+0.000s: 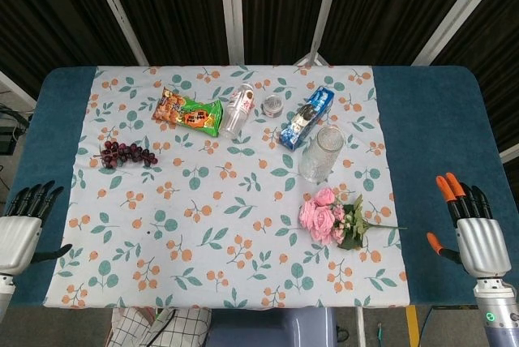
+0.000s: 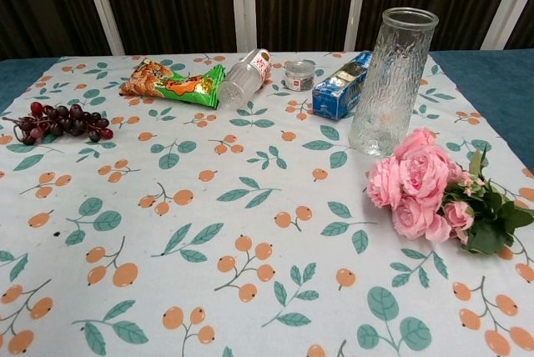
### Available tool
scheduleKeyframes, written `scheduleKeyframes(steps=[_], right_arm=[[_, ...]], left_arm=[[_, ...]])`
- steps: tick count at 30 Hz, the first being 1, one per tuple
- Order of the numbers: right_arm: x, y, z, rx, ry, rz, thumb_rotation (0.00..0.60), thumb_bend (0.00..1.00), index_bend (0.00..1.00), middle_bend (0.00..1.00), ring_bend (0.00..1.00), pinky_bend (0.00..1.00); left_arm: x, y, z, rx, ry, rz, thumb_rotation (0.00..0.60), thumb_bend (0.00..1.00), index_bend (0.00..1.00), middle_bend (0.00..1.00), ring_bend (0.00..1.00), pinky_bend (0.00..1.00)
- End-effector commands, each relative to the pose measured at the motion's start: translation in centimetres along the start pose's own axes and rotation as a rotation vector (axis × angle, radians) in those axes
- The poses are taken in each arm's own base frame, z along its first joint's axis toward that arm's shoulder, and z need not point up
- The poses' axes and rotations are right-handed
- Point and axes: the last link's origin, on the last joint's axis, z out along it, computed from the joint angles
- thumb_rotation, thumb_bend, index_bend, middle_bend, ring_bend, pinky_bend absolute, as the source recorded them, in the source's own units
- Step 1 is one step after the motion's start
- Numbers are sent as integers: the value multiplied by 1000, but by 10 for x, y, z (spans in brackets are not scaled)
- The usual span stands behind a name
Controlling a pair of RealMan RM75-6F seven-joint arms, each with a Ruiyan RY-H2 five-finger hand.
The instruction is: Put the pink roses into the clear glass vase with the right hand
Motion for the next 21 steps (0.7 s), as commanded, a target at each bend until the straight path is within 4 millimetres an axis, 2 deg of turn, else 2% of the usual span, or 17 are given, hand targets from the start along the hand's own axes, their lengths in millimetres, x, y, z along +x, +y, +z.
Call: scheduleKeyframes(steps=[1, 5, 11, 21], right_arm=[[-5, -10, -1, 20, -45, 45, 600, 307, 0, 0, 0, 0], [-15, -28, 0, 33, -150, 131, 600, 307, 0, 0, 0, 0], [-30, -59, 15, 54, -270, 200, 600, 307, 0, 0, 0, 0], [-57, -91, 37, 70, -358, 200, 600, 308, 0, 0, 0, 0]], left_arm=[[0, 0, -1, 2, -1, -3, 600, 0, 0, 0, 0, 0], [0, -2, 0, 9, -7, -5, 600, 0, 0, 0, 0, 0], [2, -2, 1, -1, 7, 3, 600, 0, 0, 0, 0, 0], [5, -2, 2, -23, 29, -38, 600, 0, 0, 0, 0, 0]])
